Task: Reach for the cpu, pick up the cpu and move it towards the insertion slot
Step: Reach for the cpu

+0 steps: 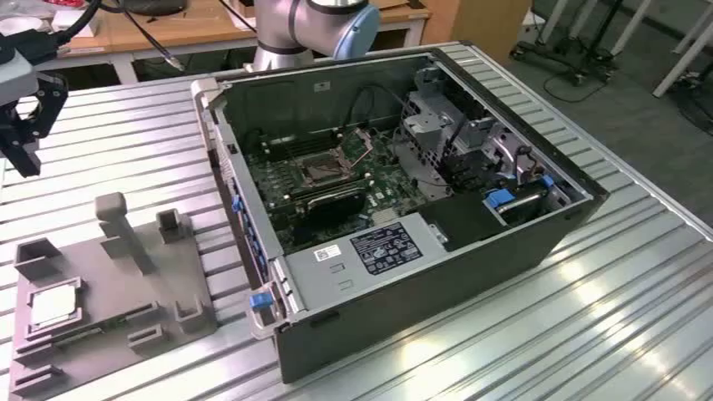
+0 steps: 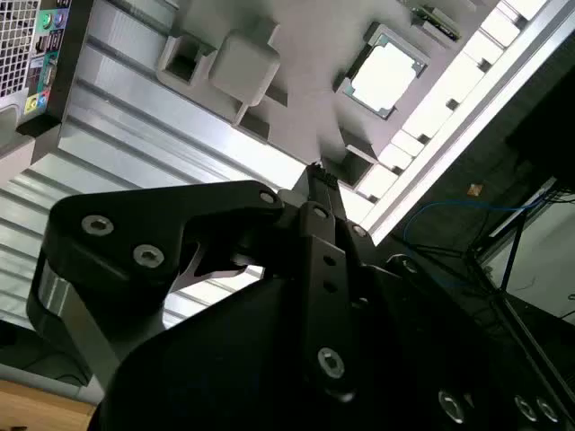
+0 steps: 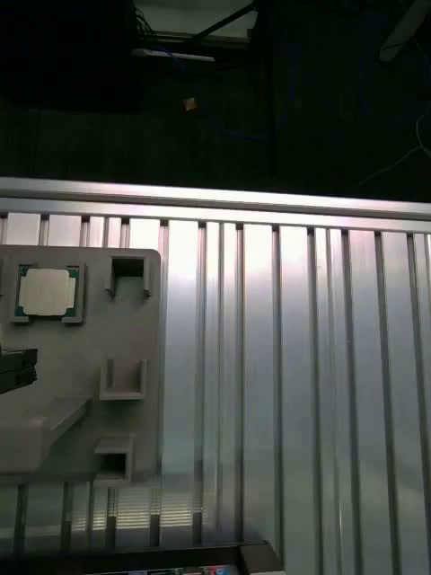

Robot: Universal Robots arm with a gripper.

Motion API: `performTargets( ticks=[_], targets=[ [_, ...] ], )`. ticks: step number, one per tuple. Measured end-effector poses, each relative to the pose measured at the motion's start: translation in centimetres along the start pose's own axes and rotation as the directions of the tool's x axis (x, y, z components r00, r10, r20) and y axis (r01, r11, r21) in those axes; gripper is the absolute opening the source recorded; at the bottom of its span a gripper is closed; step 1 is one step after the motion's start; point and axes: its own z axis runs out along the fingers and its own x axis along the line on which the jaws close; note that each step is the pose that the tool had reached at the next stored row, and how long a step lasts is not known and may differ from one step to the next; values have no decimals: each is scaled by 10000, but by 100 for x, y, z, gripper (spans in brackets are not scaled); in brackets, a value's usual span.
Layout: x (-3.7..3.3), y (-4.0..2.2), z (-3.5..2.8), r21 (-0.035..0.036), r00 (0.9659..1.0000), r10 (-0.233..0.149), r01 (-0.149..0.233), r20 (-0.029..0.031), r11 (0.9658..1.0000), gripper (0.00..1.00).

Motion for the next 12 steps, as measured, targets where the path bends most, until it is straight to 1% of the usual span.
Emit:
performTargets(
  ticks=[7, 12],
  targets=[
    [4, 0, -1, 1, 10000, 0, 0, -2, 10000, 11],
    [43, 1, 1, 0, 10000, 0, 0, 0, 10000, 11]
  ],
)
